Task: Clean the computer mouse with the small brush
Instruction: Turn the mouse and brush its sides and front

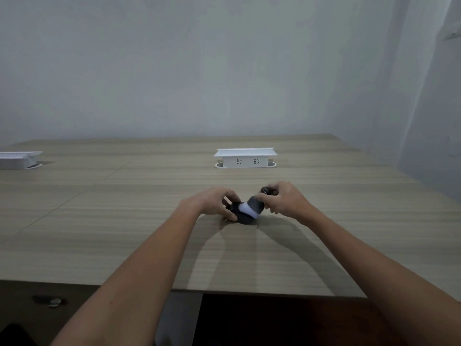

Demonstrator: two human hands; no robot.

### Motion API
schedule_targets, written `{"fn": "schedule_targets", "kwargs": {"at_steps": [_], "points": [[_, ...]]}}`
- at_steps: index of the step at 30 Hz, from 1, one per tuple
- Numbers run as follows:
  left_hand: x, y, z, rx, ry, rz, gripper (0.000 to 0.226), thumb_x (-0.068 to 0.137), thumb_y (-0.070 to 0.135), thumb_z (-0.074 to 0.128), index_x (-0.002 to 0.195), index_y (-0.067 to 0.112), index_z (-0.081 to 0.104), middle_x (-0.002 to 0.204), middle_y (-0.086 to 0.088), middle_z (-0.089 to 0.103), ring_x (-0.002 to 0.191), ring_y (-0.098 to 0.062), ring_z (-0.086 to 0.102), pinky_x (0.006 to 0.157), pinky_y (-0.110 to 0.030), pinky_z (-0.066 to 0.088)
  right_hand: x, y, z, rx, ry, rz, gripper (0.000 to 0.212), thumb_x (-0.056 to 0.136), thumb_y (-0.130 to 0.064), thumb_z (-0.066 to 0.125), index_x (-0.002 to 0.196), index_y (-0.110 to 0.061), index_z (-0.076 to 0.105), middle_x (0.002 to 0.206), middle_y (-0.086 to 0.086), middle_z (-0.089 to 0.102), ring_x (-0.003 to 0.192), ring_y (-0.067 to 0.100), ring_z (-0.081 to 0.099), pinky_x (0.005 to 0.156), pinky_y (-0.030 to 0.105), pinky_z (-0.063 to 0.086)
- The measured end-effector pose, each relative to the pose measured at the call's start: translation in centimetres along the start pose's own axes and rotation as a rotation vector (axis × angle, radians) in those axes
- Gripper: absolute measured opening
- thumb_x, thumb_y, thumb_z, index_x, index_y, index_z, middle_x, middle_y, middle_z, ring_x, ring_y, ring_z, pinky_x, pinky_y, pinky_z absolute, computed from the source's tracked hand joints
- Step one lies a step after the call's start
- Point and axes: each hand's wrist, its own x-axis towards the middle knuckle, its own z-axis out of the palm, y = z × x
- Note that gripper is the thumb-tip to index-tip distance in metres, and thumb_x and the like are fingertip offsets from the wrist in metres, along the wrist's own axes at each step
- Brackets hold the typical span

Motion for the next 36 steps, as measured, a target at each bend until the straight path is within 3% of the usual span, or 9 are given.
{"fn": "schedule_targets", "kwargs": {"at_steps": [4,9,12,14,18,22,27,33,36], "points": [[-0.1,0.1,0.1,-0.001,0.009,-0.012,0.062,0.073,0.024,0.086,0.129,0.017,0.061,0.127,0.004,0.063,0.112,-0.017,0.063,0.094,-0.030,0.049,0.6,0.4,-0.7,-0.165,0.173,-0.019,0.023,0.078,-0.019,0.067,0.068,0.002,0.065,0.056,0.010,0.060,0.052,0.014,0.050,0.052,0.029,0.043],[-0.2,0.2,0.1,0.016,0.019,-0.015,0.062,0.073,0.024,0.086,0.129,0.016,0.061,0.127,0.002,0.064,0.111,-0.018,0.063,0.093,-0.029,0.050,-0.3,-0.3,-0.4,0.002,-0.020,-0.015,0.022,0.086,-0.019,0.068,0.071,-0.003,0.068,0.057,0.003,0.063,0.042,0.006,0.053,0.044,0.014,0.043],[-0.3,0.2,0.1,0.020,0.023,-0.019,0.063,0.072,0.025,0.086,0.129,0.016,0.061,0.127,0.002,0.063,0.110,-0.018,0.064,0.092,-0.029,0.050,0.2,0.9,-0.8,-0.147,0.121,0.005,0.017,0.079,-0.015,0.068,0.070,0.000,0.069,0.059,0.007,0.064,0.050,0.014,0.055,0.044,0.013,0.041],[-0.4,0.3,0.2,0.020,0.023,-0.022,0.063,0.072,0.025,0.086,0.129,0.016,0.061,0.127,0.003,0.063,0.110,-0.018,0.064,0.092,-0.029,0.050,0.0,1.1,-0.8,-0.110,0.185,-0.017,0.018,0.079,-0.017,0.067,0.072,-0.001,0.069,0.063,0.013,0.068,0.051,0.015,0.056,0.050,0.019,0.045],[-0.5,0.4,0.1,0.021,0.018,-0.023,0.061,0.073,0.024,0.086,0.128,0.016,0.062,0.128,0.002,0.063,0.111,-0.019,0.063,0.097,-0.034,0.051,-0.8,1.2,-0.3,0.113,0.002,-0.004,0.021,0.086,-0.023,0.069,0.081,-0.002,0.072,0.061,0.007,0.065,0.050,0.013,0.057,0.053,0.027,0.050],[-0.6,0.6,0.2,0.023,0.019,-0.025,0.060,0.074,0.022,0.085,0.129,0.016,0.060,0.128,0.001,0.062,0.113,-0.020,0.063,0.098,-0.035,0.050,-0.2,2.7,-1.0,-0.029,0.180,-0.006,0.014,0.085,-0.021,0.069,0.087,-0.007,0.072,0.070,0.008,0.070,0.060,0.018,0.062,0.063,0.035,0.054],[-0.4,0.4,0.2,0.051,0.019,-0.017,0.061,0.077,0.022,0.083,0.132,0.016,0.059,0.131,0.001,0.060,0.114,-0.021,0.062,0.099,-0.036,0.050,-1.2,3.3,-1.0,0.194,-0.144,-0.140,0.010,0.092,-0.017,0.070,0.096,-0.009,0.073,0.065,0.000,0.068,0.060,0.014,0.064,0.059,0.026,0.053],[-0.3,0.2,0.3,0.058,0.037,-0.044,0.059,0.077,0.023,0.082,0.131,0.019,0.058,0.130,0.003,0.060,0.114,-0.020,0.061,0.101,-0.038,0.049,-0.9,3.8,-1.2,-0.118,0.125,-0.274,0.004,0.089,-0.020,0.070,0.092,-0.017,0.070,0.069,-0.011,0.066,0.063,0.004,0.062,0.064,0.017,0.045],[-0.3,0.2,0.3,0.063,0.030,-0.046,0.059,0.077,0.022,0.082,0.132,0.020,0.058,0.130,0.004,0.059,0.114,-0.020,0.061,0.101,-0.039,0.049,-1.0,3.9,-1.4,0.035,0.036,-0.259,0.008,0.092,-0.018,0.068,0.097,-0.012,0.069,0.071,-0.003,0.069,0.063,0.011,0.065,0.061,0.019,0.051]]}}
